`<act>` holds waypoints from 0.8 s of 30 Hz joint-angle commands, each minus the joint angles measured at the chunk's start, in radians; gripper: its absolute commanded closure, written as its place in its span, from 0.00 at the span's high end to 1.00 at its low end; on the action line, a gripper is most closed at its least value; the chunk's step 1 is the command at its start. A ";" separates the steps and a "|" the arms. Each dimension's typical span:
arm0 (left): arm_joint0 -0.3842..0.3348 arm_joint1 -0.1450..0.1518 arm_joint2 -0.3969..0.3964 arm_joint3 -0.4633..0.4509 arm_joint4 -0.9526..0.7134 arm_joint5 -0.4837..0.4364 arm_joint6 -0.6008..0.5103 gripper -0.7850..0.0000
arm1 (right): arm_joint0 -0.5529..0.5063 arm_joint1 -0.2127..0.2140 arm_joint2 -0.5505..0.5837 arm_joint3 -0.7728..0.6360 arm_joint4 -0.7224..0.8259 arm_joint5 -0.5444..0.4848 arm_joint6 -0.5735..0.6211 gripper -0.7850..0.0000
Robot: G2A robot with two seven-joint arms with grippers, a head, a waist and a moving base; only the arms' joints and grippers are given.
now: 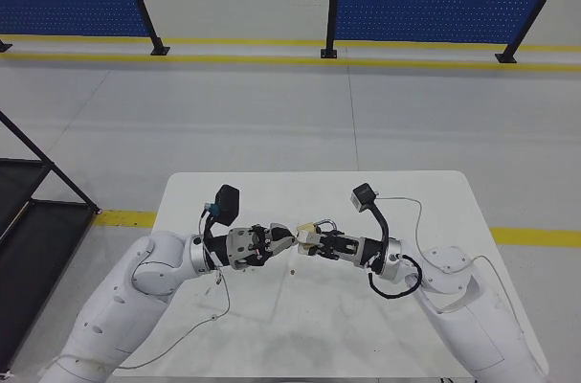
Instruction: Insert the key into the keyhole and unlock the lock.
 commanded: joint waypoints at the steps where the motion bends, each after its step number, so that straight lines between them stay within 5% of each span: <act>1: 0.001 -0.001 0.002 -0.001 0.011 -0.001 0.005 0.00 | 0.000 0.000 0.000 0.000 0.000 0.000 0.000 0.00; 24: 0.004 -0.003 0.002 -0.006 0.101 -0.008 0.059 0.00 | 0.000 0.000 0.000 0.000 0.000 0.000 0.000 0.00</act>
